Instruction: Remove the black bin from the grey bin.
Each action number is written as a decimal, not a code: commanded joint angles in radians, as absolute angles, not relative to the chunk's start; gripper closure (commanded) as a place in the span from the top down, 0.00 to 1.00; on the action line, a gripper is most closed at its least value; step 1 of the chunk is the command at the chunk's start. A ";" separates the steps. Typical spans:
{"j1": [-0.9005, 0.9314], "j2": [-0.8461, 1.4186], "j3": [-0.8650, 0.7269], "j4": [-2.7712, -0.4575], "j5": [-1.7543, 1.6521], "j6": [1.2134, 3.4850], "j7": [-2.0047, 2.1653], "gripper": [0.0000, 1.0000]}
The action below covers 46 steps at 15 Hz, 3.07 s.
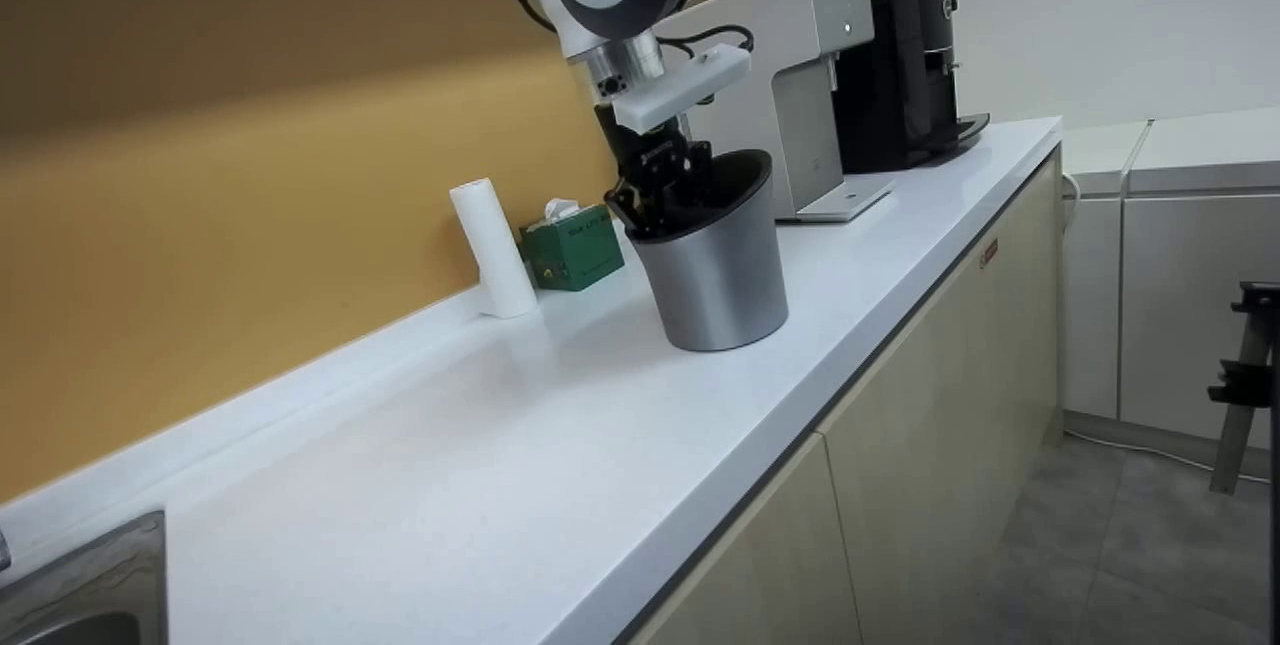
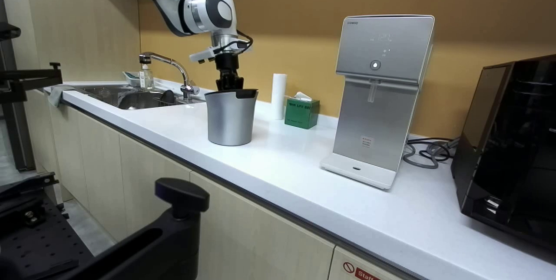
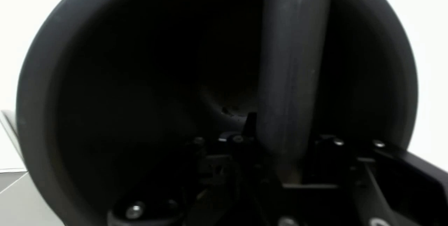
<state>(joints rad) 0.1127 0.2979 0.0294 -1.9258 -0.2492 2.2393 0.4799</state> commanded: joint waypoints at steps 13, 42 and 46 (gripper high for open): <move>0.154 0.191 0.009 -1.921 -0.278 2.241 0.493 0.01; 0.257 0.191 0.204 -1.956 -0.079 2.184 0.385 0.01; 0.235 0.218 0.204 -1.953 0.067 2.203 0.289 0.01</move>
<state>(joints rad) 0.2542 0.2176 0.2022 -1.9542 -0.0185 2.1942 0.3491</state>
